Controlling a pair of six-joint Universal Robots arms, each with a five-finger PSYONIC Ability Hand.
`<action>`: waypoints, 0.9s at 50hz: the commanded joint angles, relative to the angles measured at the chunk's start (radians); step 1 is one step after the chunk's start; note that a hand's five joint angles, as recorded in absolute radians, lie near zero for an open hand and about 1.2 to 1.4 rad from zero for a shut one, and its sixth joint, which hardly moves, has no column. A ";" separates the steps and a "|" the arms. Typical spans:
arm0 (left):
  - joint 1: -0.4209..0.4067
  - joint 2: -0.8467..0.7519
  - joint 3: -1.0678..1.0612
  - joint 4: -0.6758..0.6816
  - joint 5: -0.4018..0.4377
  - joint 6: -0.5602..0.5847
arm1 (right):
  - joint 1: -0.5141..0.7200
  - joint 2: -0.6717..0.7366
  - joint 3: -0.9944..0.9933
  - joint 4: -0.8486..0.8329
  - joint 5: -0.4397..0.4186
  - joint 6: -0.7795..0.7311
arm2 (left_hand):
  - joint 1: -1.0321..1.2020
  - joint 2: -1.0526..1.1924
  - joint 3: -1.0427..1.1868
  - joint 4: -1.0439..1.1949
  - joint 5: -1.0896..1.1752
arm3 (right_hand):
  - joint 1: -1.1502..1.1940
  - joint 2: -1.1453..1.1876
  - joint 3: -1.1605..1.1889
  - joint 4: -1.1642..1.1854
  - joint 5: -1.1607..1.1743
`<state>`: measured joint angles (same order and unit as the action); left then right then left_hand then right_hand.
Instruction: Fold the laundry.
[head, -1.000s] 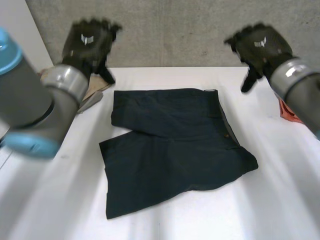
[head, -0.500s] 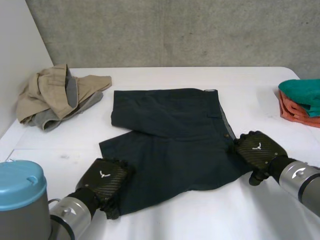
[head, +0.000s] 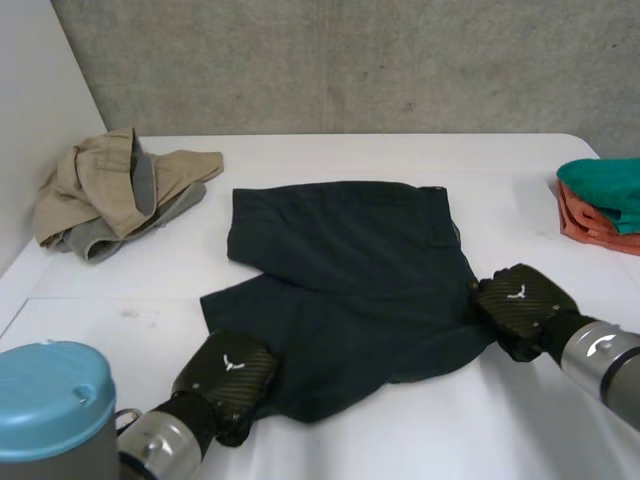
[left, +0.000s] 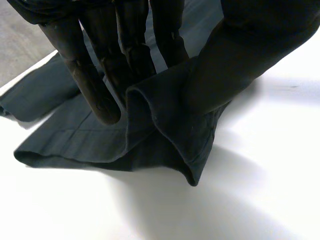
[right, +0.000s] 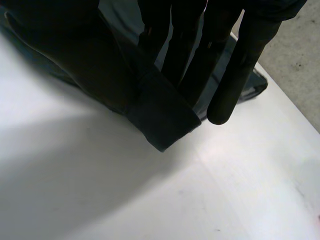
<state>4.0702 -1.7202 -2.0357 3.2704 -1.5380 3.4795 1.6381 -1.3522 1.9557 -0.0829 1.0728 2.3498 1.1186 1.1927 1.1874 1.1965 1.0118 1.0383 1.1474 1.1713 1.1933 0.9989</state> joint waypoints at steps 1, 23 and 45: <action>-0.024 0.142 0.011 -0.349 0.004 0.119 | -0.029 -0.186 -0.070 0.434 0.016 -0.090 | 0.278 0.204 0.209 0.200 0.210 | 0.358 0.249 0.225 0.203 0.223; 0.076 -0.244 0.496 0.265 0.016 0.168 | 0.149 0.166 -0.526 0.277 0.165 0.107 | 0.278 0.204 0.209 0.200 0.210 | 0.358 0.249 0.225 0.203 0.223; 0.082 -0.768 1.134 0.247 -0.094 0.208 | 0.285 0.642 -0.930 -0.342 0.495 0.149 | -0.944 -1.018 -1.013 -1.022 -1.012 | -0.864 -0.973 -0.997 -1.019 -0.999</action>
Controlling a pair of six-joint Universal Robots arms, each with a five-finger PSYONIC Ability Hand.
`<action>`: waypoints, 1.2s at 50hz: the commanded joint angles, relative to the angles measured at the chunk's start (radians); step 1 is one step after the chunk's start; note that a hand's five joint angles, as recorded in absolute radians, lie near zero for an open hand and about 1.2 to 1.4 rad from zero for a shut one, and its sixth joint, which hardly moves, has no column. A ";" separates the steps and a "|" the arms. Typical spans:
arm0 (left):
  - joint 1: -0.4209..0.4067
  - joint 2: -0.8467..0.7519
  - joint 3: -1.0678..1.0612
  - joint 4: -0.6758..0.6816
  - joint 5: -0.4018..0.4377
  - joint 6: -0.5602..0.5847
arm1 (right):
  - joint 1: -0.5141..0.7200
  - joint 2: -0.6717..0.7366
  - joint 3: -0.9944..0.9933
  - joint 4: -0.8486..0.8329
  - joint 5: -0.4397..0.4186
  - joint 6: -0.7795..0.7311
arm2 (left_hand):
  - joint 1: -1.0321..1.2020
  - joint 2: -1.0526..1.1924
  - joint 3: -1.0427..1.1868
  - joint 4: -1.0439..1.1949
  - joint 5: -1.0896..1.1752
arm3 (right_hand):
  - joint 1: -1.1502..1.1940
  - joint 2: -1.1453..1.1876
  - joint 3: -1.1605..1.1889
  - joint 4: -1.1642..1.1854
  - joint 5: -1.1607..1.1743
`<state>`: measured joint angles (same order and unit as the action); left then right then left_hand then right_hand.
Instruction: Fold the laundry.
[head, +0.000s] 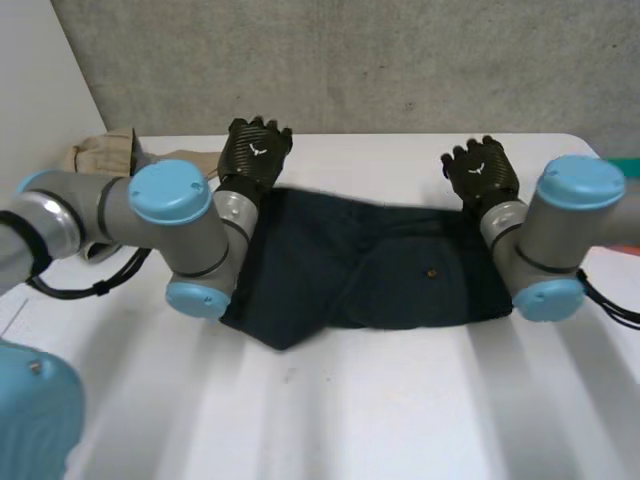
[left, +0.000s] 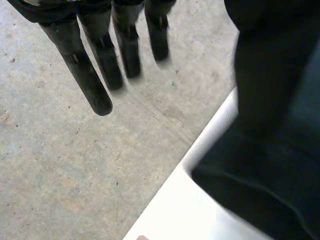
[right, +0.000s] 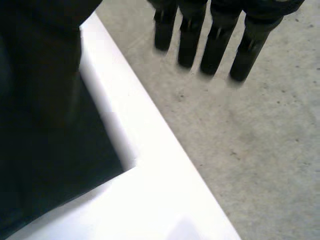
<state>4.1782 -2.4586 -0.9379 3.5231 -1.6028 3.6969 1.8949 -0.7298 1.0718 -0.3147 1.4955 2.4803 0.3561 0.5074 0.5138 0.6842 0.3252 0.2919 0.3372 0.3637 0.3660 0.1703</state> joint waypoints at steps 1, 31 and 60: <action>-0.038 0.002 0.010 -0.009 -0.035 -0.009 | 0.032 -0.028 -0.020 -0.104 0.080 0.031 | -0.182 -0.333 -0.339 -0.510 -0.325 | -0.117 -0.163 -0.189 -0.191 -0.170; -0.086 0.481 -0.558 -0.006 0.084 -0.270 | -0.109 -0.307 0.524 0.161 -0.143 0.192 | -0.182 -0.333 -0.339 -0.510 -0.325 | 0.154 0.109 0.082 0.080 0.101; -0.066 0.569 -0.630 -0.003 0.078 -0.273 | -0.076 -0.507 0.533 0.080 -0.093 -0.290 | -0.182 -0.333 -0.339 -0.510 -0.325 | 1.104 1.059 1.033 1.030 1.051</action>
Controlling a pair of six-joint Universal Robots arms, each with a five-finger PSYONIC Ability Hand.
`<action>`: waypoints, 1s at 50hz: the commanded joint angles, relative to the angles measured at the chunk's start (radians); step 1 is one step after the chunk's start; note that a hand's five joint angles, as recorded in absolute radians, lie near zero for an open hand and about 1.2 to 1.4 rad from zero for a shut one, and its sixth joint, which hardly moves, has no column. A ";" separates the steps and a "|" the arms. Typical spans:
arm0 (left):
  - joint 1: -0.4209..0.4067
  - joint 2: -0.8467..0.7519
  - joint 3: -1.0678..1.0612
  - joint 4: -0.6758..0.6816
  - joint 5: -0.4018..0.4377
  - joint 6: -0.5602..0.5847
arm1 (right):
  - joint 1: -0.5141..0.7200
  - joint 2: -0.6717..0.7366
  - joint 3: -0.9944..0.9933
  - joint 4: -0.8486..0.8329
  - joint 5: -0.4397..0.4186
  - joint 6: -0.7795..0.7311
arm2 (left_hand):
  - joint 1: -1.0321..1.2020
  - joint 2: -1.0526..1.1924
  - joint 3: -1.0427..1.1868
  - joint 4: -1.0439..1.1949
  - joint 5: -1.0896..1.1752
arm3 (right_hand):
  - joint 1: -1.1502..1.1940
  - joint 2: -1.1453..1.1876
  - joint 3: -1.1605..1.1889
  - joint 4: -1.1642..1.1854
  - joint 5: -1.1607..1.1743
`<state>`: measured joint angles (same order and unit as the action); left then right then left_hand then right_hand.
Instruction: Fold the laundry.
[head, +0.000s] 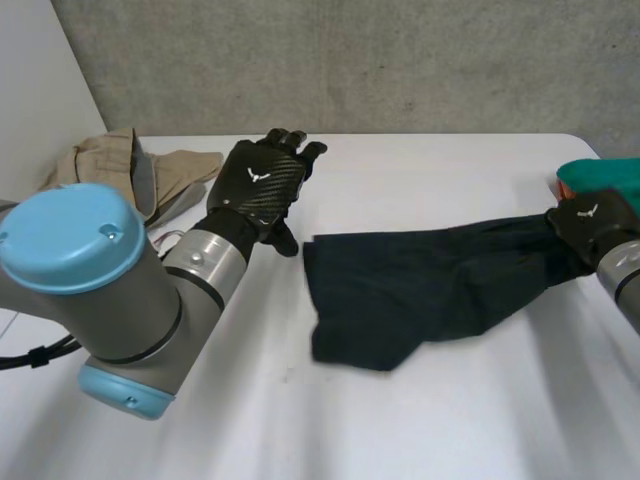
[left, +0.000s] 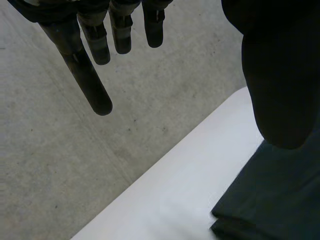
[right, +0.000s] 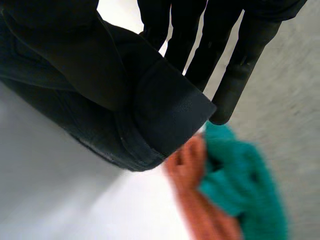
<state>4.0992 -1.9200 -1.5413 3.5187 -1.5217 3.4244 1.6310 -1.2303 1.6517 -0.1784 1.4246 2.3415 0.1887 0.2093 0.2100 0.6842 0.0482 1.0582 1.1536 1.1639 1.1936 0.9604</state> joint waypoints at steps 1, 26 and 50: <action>0.013 0.032 -0.028 0.002 -0.005 -0.002 | 0.273 -0.005 -0.049 -0.097 -0.042 -0.160 | -0.014 -0.035 -0.036 -0.510 -0.048 | 0.338 0.243 0.232 0.203 0.261; 0.000 -0.003 0.216 0.000 -0.074 -0.086 | 0.369 -0.126 0.042 -0.193 -0.268 0.540 | -0.014 -0.035 -0.036 -0.510 -0.048 | -0.884 -0.979 -0.989 -1.019 -0.960; -0.211 -0.606 0.724 -0.371 -0.086 -0.056 | 0.191 0.225 -0.357 0.312 -0.184 0.662 | 0.022 0.001 0.001 -0.474 -0.012 | -0.884 -0.979 -0.989 -1.019 -0.960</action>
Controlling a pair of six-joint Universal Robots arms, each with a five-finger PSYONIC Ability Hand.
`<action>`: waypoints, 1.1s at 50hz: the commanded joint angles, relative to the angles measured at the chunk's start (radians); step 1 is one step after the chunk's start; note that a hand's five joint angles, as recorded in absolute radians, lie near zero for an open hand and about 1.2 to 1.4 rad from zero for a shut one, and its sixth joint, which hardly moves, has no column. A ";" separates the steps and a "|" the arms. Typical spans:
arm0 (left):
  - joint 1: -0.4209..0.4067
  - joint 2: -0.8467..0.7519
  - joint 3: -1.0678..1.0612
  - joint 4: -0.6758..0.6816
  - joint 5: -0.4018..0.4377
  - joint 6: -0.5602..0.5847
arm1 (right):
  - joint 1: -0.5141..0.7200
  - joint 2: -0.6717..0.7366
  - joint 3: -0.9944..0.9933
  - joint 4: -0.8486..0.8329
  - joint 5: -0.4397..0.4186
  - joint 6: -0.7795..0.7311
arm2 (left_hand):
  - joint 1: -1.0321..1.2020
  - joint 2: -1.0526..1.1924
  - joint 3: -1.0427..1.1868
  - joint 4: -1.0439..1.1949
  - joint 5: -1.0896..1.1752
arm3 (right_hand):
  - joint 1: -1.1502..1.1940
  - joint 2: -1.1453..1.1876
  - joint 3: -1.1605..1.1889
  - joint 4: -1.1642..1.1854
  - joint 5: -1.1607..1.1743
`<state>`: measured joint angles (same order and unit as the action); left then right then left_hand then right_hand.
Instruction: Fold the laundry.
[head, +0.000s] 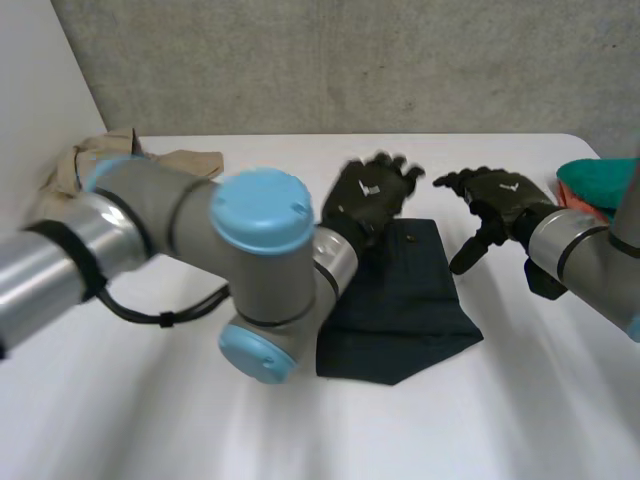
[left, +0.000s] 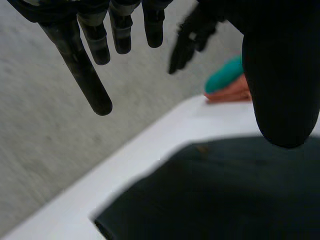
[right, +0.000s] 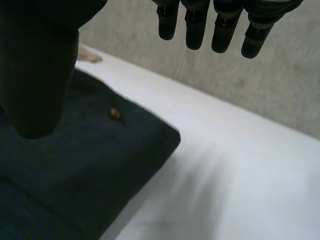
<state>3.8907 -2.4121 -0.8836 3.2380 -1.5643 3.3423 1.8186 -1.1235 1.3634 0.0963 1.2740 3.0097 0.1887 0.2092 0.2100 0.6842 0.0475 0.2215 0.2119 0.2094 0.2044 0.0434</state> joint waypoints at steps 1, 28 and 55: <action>-0.001 -0.119 0.069 -0.108 -0.060 0.034 | 0.004 0.131 -0.073 0.042 -0.035 -0.009 | 0.022 0.001 0.001 -0.474 -0.011 | -0.047 -0.037 -0.035 -0.030 -0.043; -0.007 0.109 -0.041 -0.216 -0.215 0.181 | 0.116 0.053 -0.043 0.030 0.068 -0.282 | -0.014 -0.035 -0.036 -0.510 -0.048 | -0.047 -0.037 -0.035 -0.030 -0.043; 0.148 0.303 -0.029 -0.230 0.506 -0.149 | 0.271 -0.007 0.625 -0.779 0.202 -0.377 | 0.007 -0.013 -0.014 -0.488 -0.026 | -0.047 -0.037 -0.035 -0.030 -0.043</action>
<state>4.0382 -2.1006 -0.9023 3.0064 -1.0526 3.2075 2.0884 -1.2322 2.0014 -0.4701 1.4206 2.6280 0.1887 0.2086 0.2100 0.6842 0.0472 0.2102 0.1898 0.2094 0.2045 0.0419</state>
